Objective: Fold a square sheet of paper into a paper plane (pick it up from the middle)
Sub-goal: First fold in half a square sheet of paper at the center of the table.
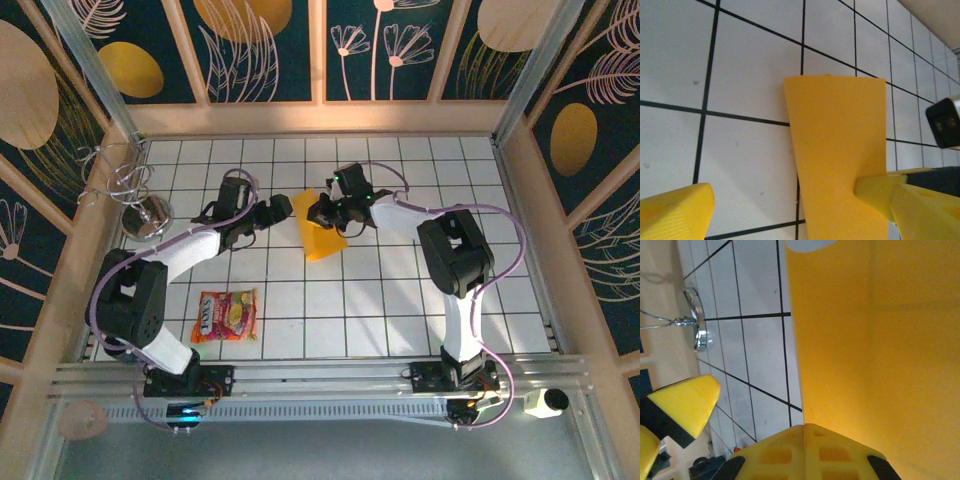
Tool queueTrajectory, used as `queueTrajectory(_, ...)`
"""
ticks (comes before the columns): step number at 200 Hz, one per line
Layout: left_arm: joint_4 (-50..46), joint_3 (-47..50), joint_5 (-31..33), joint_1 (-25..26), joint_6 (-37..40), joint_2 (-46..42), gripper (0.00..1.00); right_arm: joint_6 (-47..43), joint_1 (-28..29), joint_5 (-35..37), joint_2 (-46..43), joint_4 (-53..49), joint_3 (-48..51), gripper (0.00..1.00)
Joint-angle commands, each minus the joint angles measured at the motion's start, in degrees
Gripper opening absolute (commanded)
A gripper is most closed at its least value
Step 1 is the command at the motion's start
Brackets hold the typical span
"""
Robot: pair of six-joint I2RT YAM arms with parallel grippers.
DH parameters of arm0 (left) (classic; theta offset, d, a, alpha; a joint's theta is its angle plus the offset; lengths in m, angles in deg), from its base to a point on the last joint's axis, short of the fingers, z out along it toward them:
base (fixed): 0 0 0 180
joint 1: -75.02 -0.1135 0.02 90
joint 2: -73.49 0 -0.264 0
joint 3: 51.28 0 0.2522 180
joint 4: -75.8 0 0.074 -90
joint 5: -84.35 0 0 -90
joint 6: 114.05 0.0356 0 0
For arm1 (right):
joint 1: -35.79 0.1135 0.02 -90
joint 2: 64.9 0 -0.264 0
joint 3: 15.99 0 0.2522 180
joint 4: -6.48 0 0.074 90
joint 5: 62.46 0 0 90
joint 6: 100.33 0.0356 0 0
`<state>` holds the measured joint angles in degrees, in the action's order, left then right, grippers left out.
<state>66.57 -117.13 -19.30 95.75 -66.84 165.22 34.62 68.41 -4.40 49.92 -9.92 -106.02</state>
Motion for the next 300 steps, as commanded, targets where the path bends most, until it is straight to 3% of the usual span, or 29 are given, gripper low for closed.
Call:
queueTrajectory(1, 4.6, 1.8, -4.1, 0.1, -3.1, -1.1, 0.9, 4.1, -1.0, -4.2, -0.6, 7.6, 2.5, 0.03)
queueTrajectory(87, 16.0, 6.4, -12.6, 0.4, -11.4, 2.8, 0.82, 9.4, -5.7, -10.2, 1.1, 18.3, 7.9, 0.03)
queueTrajectory(163, 11.7, 0.6, -11.8, 3.6, -9.4, 9.6, 0.76, 7.7, -8.8, -10.6, 2.8, 18.4, 9.1, 0.03)
queueTrajectory(239, 6.4, -7.5, -9.8, 6.0, -7.2, 15.9, 0.69, 1.0, -10.3, -8.6, 5.7, 12.0, 6.2, 0.03)
queueTrajectory(300, 1.3, -13.6, -7.5, 6.3, -4.4, 20.7, 0.58, -1.7, -11.3, -8.1, 6.4, 9.7, 4.7, 0.03)
